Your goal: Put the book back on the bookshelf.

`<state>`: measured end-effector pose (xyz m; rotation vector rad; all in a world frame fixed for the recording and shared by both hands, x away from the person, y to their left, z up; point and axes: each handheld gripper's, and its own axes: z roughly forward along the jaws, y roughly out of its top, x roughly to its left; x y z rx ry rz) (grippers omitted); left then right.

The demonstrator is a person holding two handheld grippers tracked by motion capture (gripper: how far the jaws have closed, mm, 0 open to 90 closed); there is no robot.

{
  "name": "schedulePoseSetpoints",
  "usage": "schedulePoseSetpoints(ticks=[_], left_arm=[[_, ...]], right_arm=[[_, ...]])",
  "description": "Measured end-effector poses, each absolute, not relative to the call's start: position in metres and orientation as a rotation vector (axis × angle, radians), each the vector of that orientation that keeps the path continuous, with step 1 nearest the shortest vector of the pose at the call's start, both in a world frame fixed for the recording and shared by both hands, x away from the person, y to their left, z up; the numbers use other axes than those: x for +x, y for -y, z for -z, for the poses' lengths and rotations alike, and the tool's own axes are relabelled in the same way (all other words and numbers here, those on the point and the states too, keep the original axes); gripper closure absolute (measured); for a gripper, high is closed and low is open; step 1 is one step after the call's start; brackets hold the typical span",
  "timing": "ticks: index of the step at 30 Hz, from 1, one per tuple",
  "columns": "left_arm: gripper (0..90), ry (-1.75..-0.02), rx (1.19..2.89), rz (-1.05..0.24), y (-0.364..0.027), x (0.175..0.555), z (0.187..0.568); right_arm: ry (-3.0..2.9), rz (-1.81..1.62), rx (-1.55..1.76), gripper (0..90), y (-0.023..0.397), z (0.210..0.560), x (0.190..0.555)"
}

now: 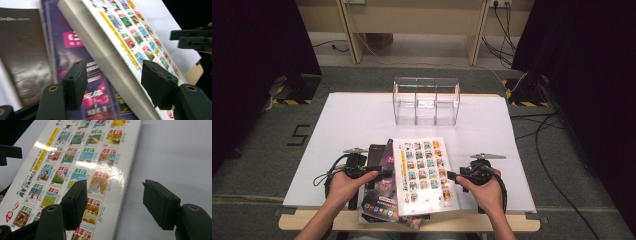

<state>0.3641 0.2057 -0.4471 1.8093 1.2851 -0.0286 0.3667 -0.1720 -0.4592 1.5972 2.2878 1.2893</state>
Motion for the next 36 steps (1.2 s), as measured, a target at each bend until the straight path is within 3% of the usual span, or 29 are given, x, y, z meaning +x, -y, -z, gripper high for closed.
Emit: schedulePoseSetpoints(ticks=[10, 20, 27, 36], left_arm=[[41.8, -1.308, 1.832, 0.040, -0.192, 0.378, 0.451], [43.9, -1.378, 1.856, 0.055, -0.182, 0.383, 0.459], [55.2, -1.399, 1.849, 0.076, -0.175, 0.384, 0.465], [53.7, -1.448, 1.814, 0.104, -0.174, 0.391, 0.467]], right_arm=[[-2.311, -1.281, 1.655, 49.6, 0.169, 0.461, 0.391], [-2.295, -1.350, 1.767, 49.6, 0.161, 0.471, 0.406], [-2.295, -1.364, 1.835, 48.1, 0.157, 0.478, 0.411], [-2.323, -1.347, 1.874, 45.3, 0.154, 0.482, 0.417]])
